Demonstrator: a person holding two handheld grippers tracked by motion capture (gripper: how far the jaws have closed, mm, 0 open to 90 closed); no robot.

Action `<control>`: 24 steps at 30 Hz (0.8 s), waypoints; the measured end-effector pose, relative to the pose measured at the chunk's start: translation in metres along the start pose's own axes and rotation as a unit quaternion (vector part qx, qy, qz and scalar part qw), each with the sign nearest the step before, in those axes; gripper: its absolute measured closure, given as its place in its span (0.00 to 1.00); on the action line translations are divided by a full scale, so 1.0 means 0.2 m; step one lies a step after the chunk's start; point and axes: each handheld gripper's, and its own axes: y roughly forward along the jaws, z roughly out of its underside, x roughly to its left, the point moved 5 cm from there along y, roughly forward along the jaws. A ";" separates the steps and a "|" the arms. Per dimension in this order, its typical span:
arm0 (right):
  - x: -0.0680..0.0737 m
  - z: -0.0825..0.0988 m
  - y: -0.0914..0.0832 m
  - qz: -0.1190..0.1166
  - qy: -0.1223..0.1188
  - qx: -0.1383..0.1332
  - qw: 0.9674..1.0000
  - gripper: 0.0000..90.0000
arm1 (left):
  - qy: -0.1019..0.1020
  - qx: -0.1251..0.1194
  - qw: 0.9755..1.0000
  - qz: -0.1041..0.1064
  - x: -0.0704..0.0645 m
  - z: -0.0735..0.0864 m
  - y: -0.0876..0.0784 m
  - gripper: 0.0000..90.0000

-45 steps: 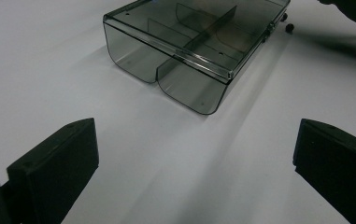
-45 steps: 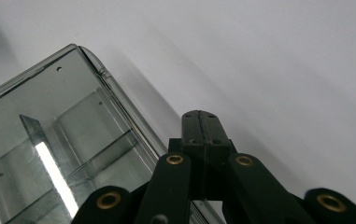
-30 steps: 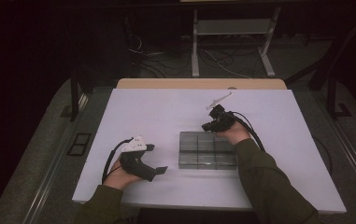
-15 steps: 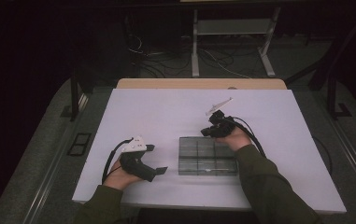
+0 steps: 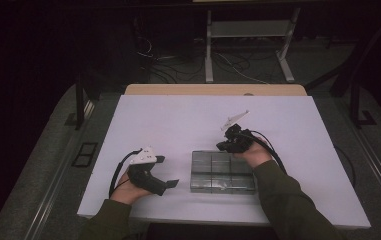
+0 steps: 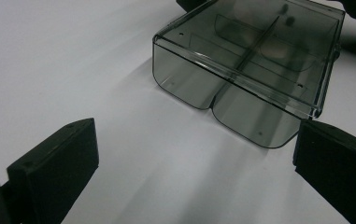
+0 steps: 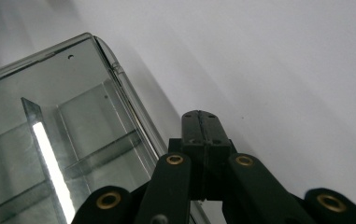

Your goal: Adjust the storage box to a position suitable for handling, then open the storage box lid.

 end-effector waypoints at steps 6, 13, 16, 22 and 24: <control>-0.05 0.02 -0.03 -0.002 0.015 -0.019 1.000 0.99 | -0.001 0.001 1.000 0.000 0.00 0.00 0.00 0.00; -0.08 0.05 -0.09 -0.007 0.030 -0.038 0.999 0.93 | 0.007 0.007 1.000 0.002 -0.01 0.00 0.01 0.00; -0.07 0.06 -0.11 -0.008 0.031 -0.042 0.999 0.88 | 0.006 0.007 1.000 0.002 0.00 0.00 0.00 0.00; -0.08 0.08 -0.20 0.000 0.043 -0.069 0.997 0.63 | 0.007 0.008 1.000 0.002 -0.01 0.00 0.00 0.00; -0.09 0.09 -0.24 0.000 0.049 -0.080 0.996 0.57 | 0.007 0.008 1.000 0.002 -0.01 0.01 0.01 0.00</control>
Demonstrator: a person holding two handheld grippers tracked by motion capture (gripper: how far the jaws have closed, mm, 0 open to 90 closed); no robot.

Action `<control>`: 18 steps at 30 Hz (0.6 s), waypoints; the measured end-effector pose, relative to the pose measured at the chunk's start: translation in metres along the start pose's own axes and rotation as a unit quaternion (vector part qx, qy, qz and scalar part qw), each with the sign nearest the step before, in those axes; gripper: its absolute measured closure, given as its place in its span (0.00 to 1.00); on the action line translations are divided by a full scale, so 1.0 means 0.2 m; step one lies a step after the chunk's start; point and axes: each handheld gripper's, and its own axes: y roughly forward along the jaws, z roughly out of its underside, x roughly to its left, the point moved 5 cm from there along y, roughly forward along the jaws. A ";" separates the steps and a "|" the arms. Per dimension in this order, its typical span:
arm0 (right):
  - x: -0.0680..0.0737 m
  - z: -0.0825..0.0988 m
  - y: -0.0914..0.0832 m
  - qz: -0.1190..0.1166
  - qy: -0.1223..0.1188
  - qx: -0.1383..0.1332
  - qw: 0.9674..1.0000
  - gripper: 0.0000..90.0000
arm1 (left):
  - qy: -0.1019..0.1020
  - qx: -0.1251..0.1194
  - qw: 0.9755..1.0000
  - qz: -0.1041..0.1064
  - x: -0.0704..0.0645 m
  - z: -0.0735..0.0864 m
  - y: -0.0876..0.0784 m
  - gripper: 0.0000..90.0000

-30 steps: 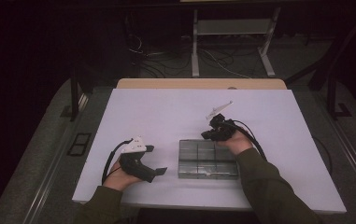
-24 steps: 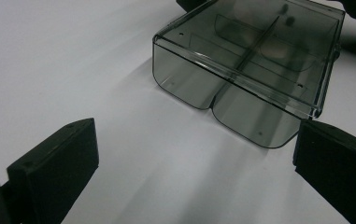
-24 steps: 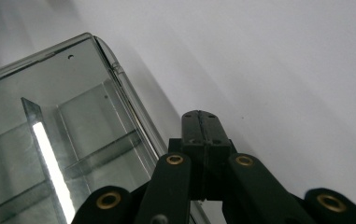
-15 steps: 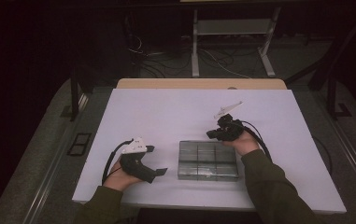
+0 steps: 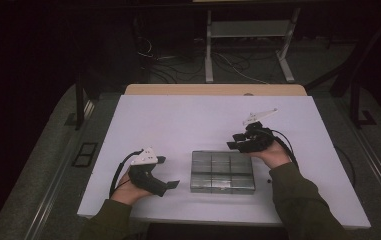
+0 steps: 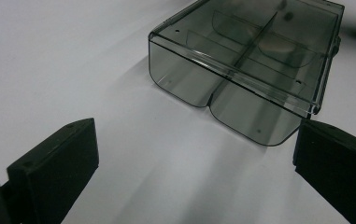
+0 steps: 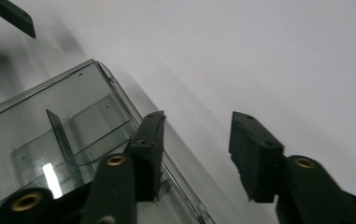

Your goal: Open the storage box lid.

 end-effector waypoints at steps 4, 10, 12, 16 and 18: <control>-0.01 0.03 -0.07 -0.002 0.007 -0.018 1.000 0.51 | -0.005 -0.005 1.000 0.003 0.00 0.00 0.00 0.00; -0.03 0.10 -0.16 -0.004 0.020 -0.037 0.999 0.47 | -0.008 -0.007 1.000 0.004 0.01 0.00 0.00 0.00; -0.03 0.12 -0.19 -0.003 0.017 -0.042 0.999 0.46 | -0.007 -0.006 1.000 0.001 0.01 0.00 -0.01 0.00; -0.03 0.18 -0.25 -0.003 0.021 -0.052 0.998 0.44 | -0.011 -0.009 1.000 0.000 0.00 0.00 -0.01 0.00; -0.02 0.21 -0.27 -0.004 0.026 -0.055 0.998 0.43 | -0.006 -0.007 1.000 0.002 0.01 -0.01 -0.01 0.00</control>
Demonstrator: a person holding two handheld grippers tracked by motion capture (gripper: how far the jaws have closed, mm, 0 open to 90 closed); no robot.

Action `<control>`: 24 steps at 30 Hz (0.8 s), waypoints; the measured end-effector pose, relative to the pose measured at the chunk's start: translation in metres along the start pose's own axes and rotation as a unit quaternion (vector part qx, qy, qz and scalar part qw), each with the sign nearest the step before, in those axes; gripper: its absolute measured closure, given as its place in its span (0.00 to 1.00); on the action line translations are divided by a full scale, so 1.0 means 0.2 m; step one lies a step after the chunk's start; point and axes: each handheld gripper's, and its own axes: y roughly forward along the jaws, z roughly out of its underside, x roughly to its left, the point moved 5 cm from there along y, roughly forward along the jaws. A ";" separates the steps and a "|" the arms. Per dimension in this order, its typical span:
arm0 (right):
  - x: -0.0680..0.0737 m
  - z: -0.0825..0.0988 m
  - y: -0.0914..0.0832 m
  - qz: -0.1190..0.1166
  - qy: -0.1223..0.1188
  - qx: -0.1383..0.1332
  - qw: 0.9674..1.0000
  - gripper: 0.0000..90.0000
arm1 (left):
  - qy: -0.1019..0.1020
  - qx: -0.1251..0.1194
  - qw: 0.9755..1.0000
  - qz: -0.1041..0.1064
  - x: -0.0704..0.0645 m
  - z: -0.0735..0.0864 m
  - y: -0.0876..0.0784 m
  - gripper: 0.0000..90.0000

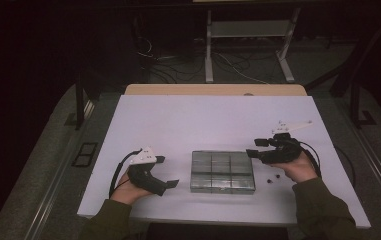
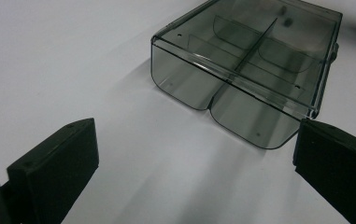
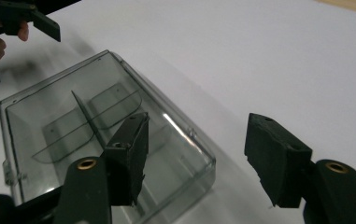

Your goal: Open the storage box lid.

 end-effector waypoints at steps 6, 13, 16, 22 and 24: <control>0.00 0.09 -0.05 0.009 0.006 -0.003 1.000 0.41 | -0.001 0.002 1.000 -0.002 0.00 0.00 0.00 0.00; 0.02 0.16 -0.10 0.016 -0.001 -0.008 1.000 0.39 | -0.002 -0.001 1.000 -0.001 -0.01 0.00 0.00 0.00; 0.03 0.19 -0.12 0.017 -0.002 -0.014 1.000 0.38 | -0.003 -0.002 1.000 -0.001 0.00 0.00 0.00 0.00; 0.05 0.24 -0.15 0.015 -0.006 -0.028 0.999 0.36 | -0.003 0.001 1.000 0.003 -0.01 0.00 0.00 0.00; 0.06 0.26 -0.16 0.015 -0.009 -0.030 0.999 0.36 | -0.002 0.000 1.000 0.003 -0.02 0.00 0.00 0.00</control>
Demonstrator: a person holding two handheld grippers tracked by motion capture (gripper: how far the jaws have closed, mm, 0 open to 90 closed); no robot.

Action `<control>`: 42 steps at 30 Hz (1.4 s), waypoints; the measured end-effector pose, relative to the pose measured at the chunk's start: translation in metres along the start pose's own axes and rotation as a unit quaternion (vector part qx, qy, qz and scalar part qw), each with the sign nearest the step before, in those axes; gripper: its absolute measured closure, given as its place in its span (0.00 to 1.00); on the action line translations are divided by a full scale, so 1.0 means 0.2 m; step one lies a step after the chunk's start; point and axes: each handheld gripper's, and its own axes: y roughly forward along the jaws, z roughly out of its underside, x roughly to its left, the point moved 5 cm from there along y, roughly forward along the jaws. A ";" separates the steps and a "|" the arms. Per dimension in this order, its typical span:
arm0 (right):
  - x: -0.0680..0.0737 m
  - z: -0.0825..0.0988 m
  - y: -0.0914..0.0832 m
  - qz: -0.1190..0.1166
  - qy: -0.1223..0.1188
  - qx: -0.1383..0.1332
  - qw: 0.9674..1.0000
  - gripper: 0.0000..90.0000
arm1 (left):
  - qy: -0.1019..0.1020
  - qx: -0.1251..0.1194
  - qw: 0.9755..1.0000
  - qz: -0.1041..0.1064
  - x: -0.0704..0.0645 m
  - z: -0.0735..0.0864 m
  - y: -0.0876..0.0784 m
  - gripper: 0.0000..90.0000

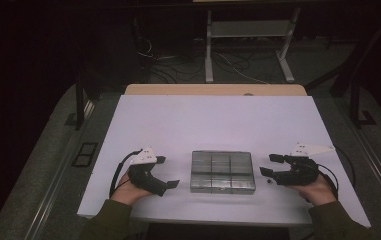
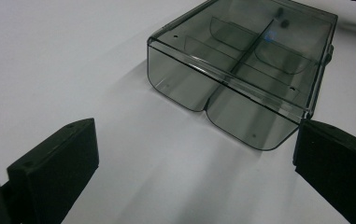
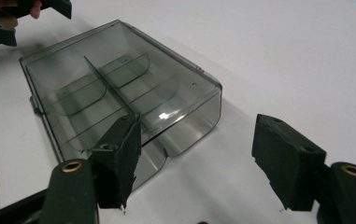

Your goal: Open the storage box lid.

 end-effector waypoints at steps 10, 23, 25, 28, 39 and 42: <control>0.03 0.10 -0.04 -0.011 0.007 0.011 1.000 0.36 | 0.002 -0.004 1.000 0.015 -0.04 0.00 0.00 0.03; 0.12 0.18 -0.06 -0.037 0.002 0.029 0.999 0.48 | 0.019 -0.006 0.999 0.040 -0.13 0.00 0.00 0.46; 0.12 0.19 -0.05 -0.038 0.000 0.031 0.999 0.50 | 0.017 -0.005 0.999 0.050 -0.14 0.00 0.00 0.56; 0.12 0.18 -0.05 -0.037 0.000 0.034 0.999 0.54 | 0.017 0.001 0.998 0.064 -0.14 0.01 0.01 0.69; 0.14 0.19 -0.03 -0.052 -0.011 0.055 0.997 0.84 | 0.027 0.031 0.994 0.103 -0.18 0.02 0.04 0.98; 0.15 0.19 -0.02 -0.056 -0.013 0.065 0.996 0.93 | 0.026 0.037 0.993 0.104 -0.18 0.03 0.06 0.99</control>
